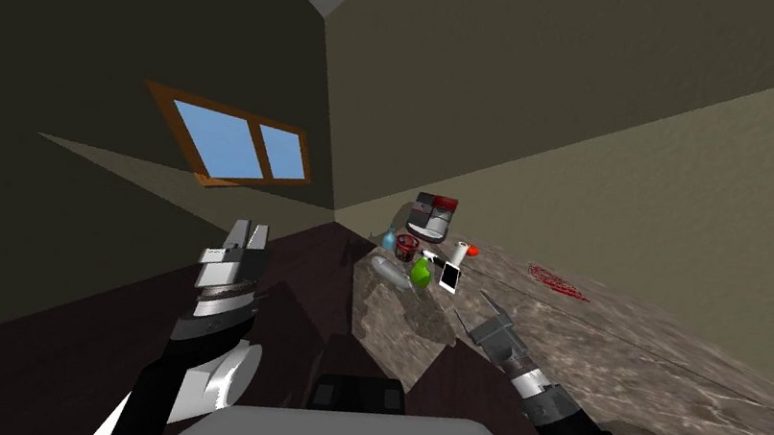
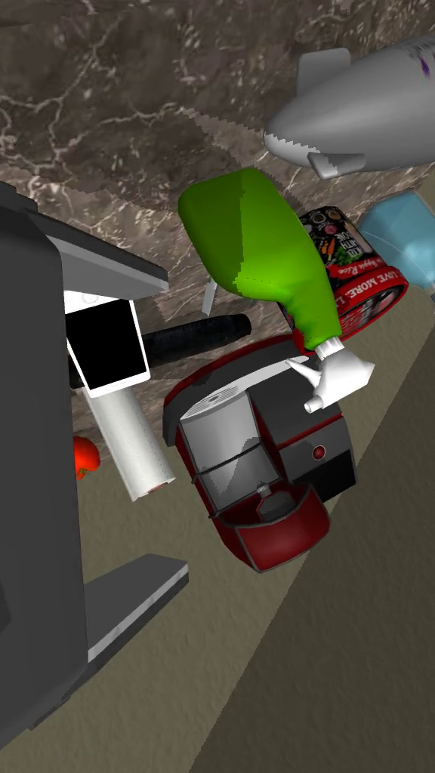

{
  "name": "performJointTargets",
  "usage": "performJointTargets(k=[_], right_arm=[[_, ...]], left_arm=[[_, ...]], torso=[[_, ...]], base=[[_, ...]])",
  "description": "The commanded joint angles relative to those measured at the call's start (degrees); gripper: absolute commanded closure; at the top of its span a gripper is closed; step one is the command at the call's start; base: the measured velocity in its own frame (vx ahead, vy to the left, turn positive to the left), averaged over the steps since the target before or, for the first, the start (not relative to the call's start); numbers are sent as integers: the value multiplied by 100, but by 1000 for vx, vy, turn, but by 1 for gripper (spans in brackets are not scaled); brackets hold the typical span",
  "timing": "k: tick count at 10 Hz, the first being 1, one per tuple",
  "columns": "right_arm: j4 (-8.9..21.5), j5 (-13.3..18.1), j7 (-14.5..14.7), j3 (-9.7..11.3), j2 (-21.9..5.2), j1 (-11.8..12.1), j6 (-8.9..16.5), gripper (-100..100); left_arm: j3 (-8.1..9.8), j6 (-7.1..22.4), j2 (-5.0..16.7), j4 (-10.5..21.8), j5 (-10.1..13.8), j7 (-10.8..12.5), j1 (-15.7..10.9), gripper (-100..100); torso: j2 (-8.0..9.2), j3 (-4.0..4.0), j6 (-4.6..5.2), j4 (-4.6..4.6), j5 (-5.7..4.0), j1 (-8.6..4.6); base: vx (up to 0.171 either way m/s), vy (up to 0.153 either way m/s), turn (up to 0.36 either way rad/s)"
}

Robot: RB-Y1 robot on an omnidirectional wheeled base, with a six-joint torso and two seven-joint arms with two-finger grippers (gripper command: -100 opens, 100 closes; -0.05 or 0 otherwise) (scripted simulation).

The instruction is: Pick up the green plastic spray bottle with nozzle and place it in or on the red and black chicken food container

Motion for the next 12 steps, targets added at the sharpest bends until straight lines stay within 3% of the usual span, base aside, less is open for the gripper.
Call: performJointTargets(k=[1, 2, 3, 5, 6, 7, 8, 10, 11, 12], right_arm=[[82, -286, -286, -86, -286, 169, 116, -100], [82, -322, -444, -86, -348, 169, 116, -100], [167, -550, -609, -160, -573, 299, 212, -100], [167, -608, -841, -160, -643, 299, 212, -100], [258, -871, -1045, -234, -904, 421, 306, -100], [258, -897, -1189, -234, -932, 421, 306, -100], [351, -1144, -1365, -307, -1180, 533, 399, -100], [351, -1186, -1560, -307, -1212, 533, 399, -100], [444, -1454, -1791, -379, -1483, 635, 490, -100], [444, -1475, -1910, -379, -1483, 635, 490, -100]], left_arm=[[0, 0, 0, 0, 0, 0, 0, 0], [-1, 0, 0, 0, 0, 0, -1, 0], [0, 0, 0, 0, 0, 0, 0, 0], [0, 0, 0, 0, 0, 0, 0, 0], [0, 0, 0, 0, 0, 0, 0, 0], [0, 0, 0, 0, 0, 0, -1, 0], [0, 0, 0, 0, 0, 0, 0, 0], [0, 0, 0, 0, 0, 0, 0, 0], [0, 0, 0, 0, 0, 0, 0, 0], [0, 0, 0, 0, 0, 0, 0, 0]], torso=[[0, 0, 0, 0, 0, 0], [0, 0, -8, 0, -1, -9], [5, 3, 1, 1, -1, 1], [12, 7, 1, 3, -1, -1], [1, 2, 3, 1, 3, 17], [6, 3, -2, 1, 2, 6], [10, 6, 0, 3, -1, -1], [10, 7, -1, 3, -2, -3], [3, 2, 3, 2, 1, 9], [-3, -2, -3, -1, 2, 8]], base=[[-18, -80, 390], [-34, -56, 193], [-58, -69, 293], [-29, -35, 105], [-40, -48, 187], [-57, -69, 206], [-65, -78, 235], [-38, -45, 164], [-17, -31, 273], [-29, -42, 225]])
